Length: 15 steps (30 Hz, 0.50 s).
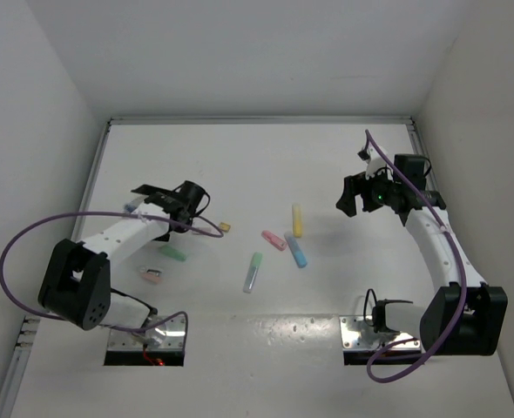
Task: Sort the stationery into containers
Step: Place the stationery into the container, then grab a piece of stationery with the left arm
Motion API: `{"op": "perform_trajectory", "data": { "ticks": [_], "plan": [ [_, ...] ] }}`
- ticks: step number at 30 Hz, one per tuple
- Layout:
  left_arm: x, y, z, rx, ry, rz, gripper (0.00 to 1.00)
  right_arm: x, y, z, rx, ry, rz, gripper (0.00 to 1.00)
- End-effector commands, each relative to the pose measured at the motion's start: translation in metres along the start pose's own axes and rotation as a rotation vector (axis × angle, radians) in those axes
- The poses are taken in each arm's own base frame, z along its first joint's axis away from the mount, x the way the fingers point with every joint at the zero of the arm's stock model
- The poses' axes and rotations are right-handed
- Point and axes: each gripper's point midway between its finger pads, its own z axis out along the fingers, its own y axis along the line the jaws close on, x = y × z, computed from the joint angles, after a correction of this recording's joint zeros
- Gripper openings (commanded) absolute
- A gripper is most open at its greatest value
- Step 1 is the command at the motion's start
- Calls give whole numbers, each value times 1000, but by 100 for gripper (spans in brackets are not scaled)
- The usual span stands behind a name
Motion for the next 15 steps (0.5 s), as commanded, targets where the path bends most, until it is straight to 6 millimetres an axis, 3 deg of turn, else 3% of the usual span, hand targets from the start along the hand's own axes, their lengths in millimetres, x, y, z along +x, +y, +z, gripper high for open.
{"op": "perform_trajectory", "data": {
  "ticks": [1, 4, 8, 11, 13, 14, 15],
  "plan": [
    [8, 18, -8, -49, 4, -65, 100, -19, -4, -4, 4, -47, -42, 87],
    [9, 27, -11, -82, -7, -116, 100, -19, -5, -4, 13, -44, -42, 87],
    [18, 67, -32, -218, -11, -281, 100, -19, -5, -4, 13, -44, -42, 87],
    [19, 106, -63, -335, -93, -452, 100, -19, -5, -4, 13, -44, -42, 87],
    [11, 130, -82, -381, -198, -674, 100, -17, -6, -2, 11, -37, -37, 87],
    [21, 157, -106, -429, -271, -824, 100, -17, -6, -2, 11, -37, -37, 87],
    [13, 170, -126, -447, -368, -903, 94, -17, -6, -2, 11, -37, -37, 87]
  ]
}}
